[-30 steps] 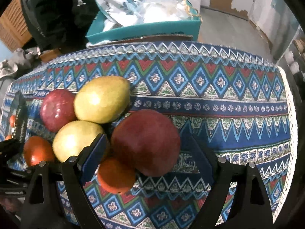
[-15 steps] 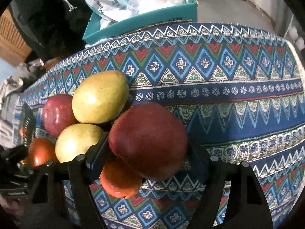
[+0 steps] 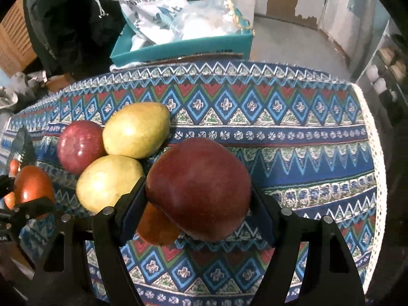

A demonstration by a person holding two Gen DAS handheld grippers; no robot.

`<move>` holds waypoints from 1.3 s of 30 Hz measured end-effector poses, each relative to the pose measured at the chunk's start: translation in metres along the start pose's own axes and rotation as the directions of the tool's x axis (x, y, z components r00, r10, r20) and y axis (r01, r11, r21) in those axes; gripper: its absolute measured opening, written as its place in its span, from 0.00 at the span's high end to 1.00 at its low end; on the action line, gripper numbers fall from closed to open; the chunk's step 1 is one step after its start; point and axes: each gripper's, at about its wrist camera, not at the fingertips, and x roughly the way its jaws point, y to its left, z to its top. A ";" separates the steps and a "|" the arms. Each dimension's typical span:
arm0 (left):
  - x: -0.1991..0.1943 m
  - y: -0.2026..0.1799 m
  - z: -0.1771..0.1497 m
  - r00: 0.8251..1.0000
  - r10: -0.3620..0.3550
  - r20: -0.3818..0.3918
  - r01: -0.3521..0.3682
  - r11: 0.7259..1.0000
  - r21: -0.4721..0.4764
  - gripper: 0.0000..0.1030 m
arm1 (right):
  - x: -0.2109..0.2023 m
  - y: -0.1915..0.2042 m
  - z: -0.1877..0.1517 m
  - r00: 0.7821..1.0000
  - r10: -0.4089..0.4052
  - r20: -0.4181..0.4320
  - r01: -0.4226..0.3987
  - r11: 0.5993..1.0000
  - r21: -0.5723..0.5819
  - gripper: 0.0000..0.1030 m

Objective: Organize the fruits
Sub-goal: 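Grasp another large orange with the left gripper while the right gripper grasps a red apple, then lift and carry the orange toward the glass plate while the right tool carries the red apple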

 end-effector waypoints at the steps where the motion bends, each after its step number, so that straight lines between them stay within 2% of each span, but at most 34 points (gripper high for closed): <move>1: -0.001 0.000 0.000 1.000 0.000 0.003 0.000 1.000 0.001 0.32 | -0.004 -0.001 -0.001 1.000 -0.001 0.004 0.001 1.000 0.000 0.27; 15: -0.037 -0.010 -0.002 0.997 0.013 0.080 -0.017 0.999 0.048 0.32 | -0.053 0.029 -0.001 0.997 0.006 0.081 -0.001 0.998 -0.064 0.27; 29: -0.072 -0.005 -0.012 0.991 0.002 0.133 -0.009 0.999 0.050 0.32 | -0.098 0.070 0.002 0.985 0.065 0.162 -0.041 0.989 -0.144 0.27; 39: -0.096 0.005 -0.019 0.986 -0.002 0.169 -0.005 0.999 0.042 0.32 | -0.114 0.107 0.006 0.974 0.124 0.187 -0.085 0.976 -0.203 0.27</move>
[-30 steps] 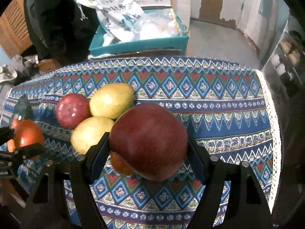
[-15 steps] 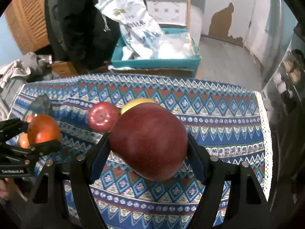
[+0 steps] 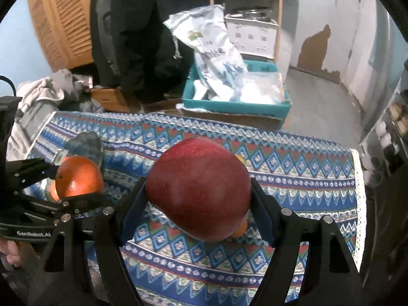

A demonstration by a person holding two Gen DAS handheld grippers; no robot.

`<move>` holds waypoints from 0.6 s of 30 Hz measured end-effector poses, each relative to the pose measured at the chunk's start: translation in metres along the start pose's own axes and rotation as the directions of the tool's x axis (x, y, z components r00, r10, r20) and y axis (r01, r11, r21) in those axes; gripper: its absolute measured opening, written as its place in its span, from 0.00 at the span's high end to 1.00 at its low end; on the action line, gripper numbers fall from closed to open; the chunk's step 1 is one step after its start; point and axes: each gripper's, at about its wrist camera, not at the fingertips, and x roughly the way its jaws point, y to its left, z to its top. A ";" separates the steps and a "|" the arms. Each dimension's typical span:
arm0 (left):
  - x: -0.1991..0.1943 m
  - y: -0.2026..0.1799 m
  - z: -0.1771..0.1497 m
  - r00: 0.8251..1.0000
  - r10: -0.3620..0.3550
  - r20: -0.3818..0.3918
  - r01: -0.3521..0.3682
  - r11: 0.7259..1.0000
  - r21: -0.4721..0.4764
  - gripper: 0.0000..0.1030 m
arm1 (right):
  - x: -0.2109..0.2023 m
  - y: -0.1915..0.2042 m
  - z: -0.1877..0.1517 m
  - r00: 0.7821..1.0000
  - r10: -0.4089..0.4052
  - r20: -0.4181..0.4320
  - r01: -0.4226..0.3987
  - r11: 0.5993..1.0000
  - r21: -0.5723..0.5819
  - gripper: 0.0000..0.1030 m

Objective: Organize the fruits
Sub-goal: 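Lift and carry the orange toward the glass plate while the right tool carries the red apple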

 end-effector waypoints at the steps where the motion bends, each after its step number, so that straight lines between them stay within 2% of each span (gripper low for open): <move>1: -0.004 0.001 -0.001 1.000 0.001 0.005 -0.001 1.000 0.000 0.32 | 0.000 0.004 0.002 1.000 0.007 0.001 -0.007 1.000 -0.004 0.27; 9: -0.023 0.016 -0.007 0.999 0.018 0.041 -0.017 1.000 -0.008 0.32 | 0.003 0.034 0.013 0.999 0.048 0.004 -0.048 0.998 -0.041 0.27; 18: -0.032 0.049 -0.015 0.998 0.041 0.050 -0.038 0.997 -0.067 0.32 | 0.015 0.071 0.028 0.996 0.089 -0.005 -0.089 0.993 -0.078 0.27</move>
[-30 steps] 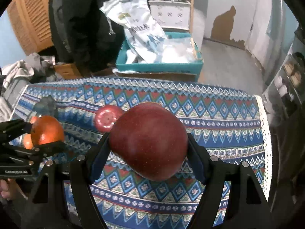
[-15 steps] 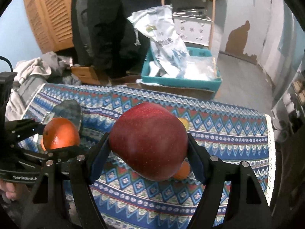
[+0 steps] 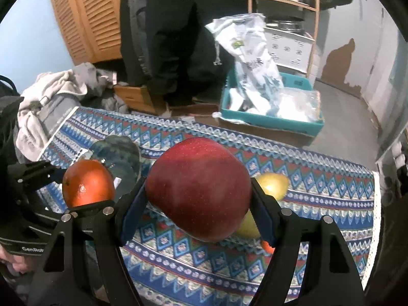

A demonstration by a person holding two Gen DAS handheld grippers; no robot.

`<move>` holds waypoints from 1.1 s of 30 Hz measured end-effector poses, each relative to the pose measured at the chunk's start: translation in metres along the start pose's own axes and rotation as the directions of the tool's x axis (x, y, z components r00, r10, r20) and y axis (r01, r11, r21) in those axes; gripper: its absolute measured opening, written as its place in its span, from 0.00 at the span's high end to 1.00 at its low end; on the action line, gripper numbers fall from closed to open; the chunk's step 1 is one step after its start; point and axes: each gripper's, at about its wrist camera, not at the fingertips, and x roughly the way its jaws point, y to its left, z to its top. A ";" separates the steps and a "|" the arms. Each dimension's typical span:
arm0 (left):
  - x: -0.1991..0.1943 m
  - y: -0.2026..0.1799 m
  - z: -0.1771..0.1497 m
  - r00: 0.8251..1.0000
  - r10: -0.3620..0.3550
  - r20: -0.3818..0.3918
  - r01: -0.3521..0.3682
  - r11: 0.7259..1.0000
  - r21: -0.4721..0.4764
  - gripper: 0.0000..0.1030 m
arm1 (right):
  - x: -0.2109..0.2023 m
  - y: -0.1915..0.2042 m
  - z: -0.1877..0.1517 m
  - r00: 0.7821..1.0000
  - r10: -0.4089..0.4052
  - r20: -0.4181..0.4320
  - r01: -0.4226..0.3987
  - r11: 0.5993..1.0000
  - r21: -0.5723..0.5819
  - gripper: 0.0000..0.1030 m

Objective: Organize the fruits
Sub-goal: 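Lift and carry the orange toward the glass plate while the right tool carries the red apple, then open the left gripper over the plate while the right gripper releases the red apple there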

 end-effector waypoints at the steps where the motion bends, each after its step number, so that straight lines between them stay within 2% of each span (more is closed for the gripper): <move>1: 0.000 0.004 -0.001 1.000 0.002 0.000 -0.002 1.000 -0.006 0.32 | 0.003 0.005 0.003 1.000 0.006 -0.001 -0.006 1.000 -0.005 0.27; 10: -0.003 0.042 -0.010 1.000 0.029 0.005 -0.028 0.997 -0.067 0.32 | 0.024 0.042 0.014 0.999 0.043 -0.025 -0.044 0.998 -0.051 0.27; 19: 0.011 0.082 -0.020 0.997 0.071 -0.033 -0.075 0.989 -0.131 0.32 | 0.062 0.078 0.024 0.992 0.092 -0.086 -0.098 0.993 -0.070 0.27; 33: 0.038 0.127 -0.040 0.990 0.099 -0.103 -0.118 0.975 -0.191 0.32 | 0.121 0.114 0.020 0.967 0.149 -0.209 -0.167 0.983 -0.072 0.27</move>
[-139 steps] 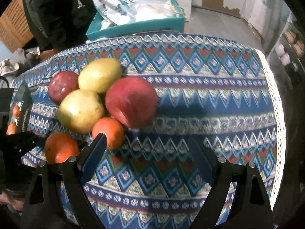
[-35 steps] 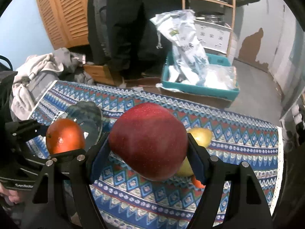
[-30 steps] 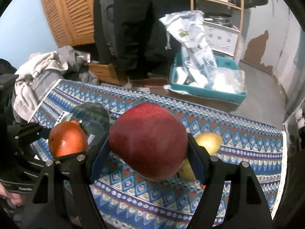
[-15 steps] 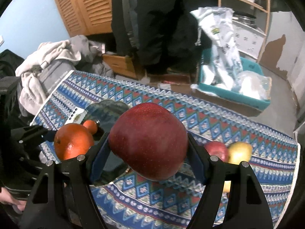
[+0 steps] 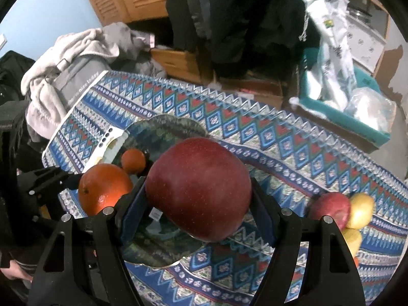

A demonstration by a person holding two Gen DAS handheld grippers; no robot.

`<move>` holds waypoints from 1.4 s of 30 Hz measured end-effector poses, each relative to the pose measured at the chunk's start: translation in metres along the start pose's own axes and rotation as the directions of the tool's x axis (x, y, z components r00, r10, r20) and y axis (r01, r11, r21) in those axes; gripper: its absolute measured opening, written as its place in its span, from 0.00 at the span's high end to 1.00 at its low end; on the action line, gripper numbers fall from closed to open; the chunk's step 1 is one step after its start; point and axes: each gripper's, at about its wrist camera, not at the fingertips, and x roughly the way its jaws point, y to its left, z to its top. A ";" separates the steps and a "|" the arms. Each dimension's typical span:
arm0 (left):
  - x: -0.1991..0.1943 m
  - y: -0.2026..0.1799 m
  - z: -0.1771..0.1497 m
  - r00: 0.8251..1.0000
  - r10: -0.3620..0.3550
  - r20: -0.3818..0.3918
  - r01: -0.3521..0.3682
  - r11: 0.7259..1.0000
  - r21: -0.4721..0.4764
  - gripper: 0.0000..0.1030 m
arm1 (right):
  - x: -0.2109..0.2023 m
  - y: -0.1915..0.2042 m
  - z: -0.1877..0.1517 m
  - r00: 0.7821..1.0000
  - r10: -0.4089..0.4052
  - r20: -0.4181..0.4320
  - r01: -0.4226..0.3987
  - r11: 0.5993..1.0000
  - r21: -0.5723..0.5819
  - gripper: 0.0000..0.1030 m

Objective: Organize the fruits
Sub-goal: 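Open the left gripper over the plate while the right gripper releases the red apple there, then move both open tools back from the plate toward the remaining fruit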

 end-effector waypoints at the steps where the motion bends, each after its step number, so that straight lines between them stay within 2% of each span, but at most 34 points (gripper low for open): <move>1: 0.002 0.001 0.000 1.000 0.002 -0.004 -0.002 1.000 -0.001 0.32 | 0.004 0.001 0.000 1.000 0.003 -0.008 -0.003 1.000 0.001 0.27; 15: 0.036 0.018 -0.005 0.997 0.021 -0.076 -0.024 0.999 -0.033 0.32 | 0.044 0.003 -0.004 0.995 0.015 -0.098 -0.013 1.000 0.020 0.27; 27: 0.037 0.014 -0.005 0.996 0.029 -0.080 -0.030 0.999 -0.012 0.31 | 0.058 0.003 -0.011 0.988 0.037 -0.149 -0.031 0.999 0.044 0.26; 31: 0.036 0.013 -0.006 0.995 0.063 -0.081 -0.063 0.998 -0.001 0.30 | 0.059 0.005 -0.012 0.988 0.031 -0.151 -0.026 0.999 0.039 0.26; 35: 0.038 0.017 -0.007 0.994 0.058 -0.094 -0.060 0.998 -0.021 0.29 | 0.056 0.006 -0.012 0.989 0.038 -0.140 -0.032 0.999 0.043 0.27; 36: 0.038 0.018 -0.008 0.994 0.058 -0.095 -0.061 0.998 -0.025 0.29 | 0.054 0.005 -0.011 0.989 0.058 -0.133 -0.052 0.997 0.052 0.24; 42: 0.031 0.017 -0.008 0.995 0.050 -0.086 -0.053 0.998 -0.032 0.29 | 0.039 -0.002 -0.009 0.994 0.037 -0.102 -0.031 0.998 0.062 0.23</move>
